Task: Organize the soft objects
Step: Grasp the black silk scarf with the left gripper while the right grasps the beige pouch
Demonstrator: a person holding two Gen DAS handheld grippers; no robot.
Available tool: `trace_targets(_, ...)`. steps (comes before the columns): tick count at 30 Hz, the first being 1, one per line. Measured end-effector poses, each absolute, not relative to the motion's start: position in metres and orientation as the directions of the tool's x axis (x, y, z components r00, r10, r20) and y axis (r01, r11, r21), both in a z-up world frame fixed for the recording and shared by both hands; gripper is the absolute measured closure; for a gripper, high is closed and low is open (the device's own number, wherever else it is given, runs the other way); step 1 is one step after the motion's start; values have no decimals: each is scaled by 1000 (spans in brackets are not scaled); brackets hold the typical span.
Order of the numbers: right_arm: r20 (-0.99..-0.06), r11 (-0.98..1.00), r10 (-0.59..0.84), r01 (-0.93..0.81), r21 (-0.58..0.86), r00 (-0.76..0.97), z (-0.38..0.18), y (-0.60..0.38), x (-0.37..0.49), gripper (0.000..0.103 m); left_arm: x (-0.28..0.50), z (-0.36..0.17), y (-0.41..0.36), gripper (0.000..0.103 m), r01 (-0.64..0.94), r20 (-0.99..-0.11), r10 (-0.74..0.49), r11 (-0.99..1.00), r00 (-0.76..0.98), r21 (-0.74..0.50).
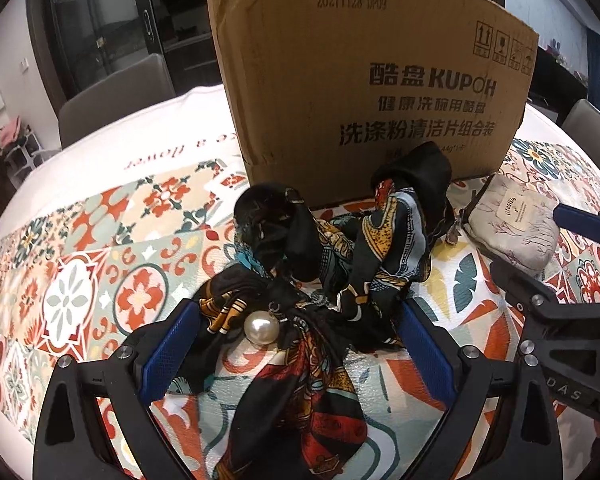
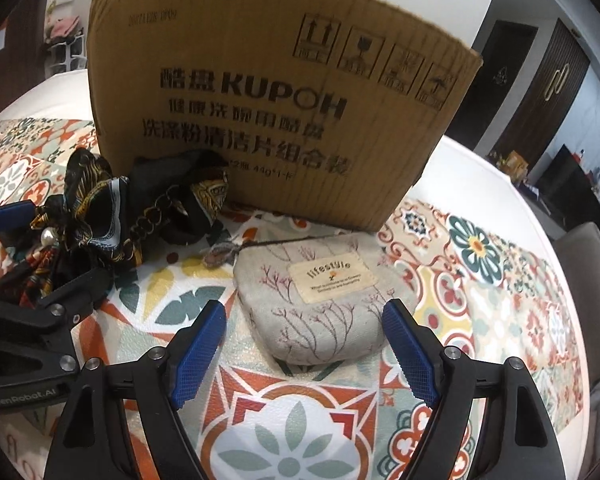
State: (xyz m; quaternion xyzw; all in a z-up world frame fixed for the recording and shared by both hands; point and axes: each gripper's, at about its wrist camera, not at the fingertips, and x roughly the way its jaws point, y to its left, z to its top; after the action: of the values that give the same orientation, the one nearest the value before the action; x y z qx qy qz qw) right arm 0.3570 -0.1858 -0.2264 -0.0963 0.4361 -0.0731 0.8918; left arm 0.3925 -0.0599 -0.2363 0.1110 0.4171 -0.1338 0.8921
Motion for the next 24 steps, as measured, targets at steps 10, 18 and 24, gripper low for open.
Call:
trace_targets(10, -780, 984, -168, 51, -172, 603, -229, -192, 354, 57, 399, -244, -65, 30, 330, -802, -188, 944, 567, 12)
trace_targets(18, -794, 993, -116, 44, -112, 596, -229, -201, 355, 84, 393, -239, -62, 71, 322, -792, -202, 947, 577, -7)
trace_targets(24, -775, 996, -92, 42, -84, 625, -215, -200, 345, 89, 386, -232, -59, 85, 330, -792, -237, 943, 563, -47)
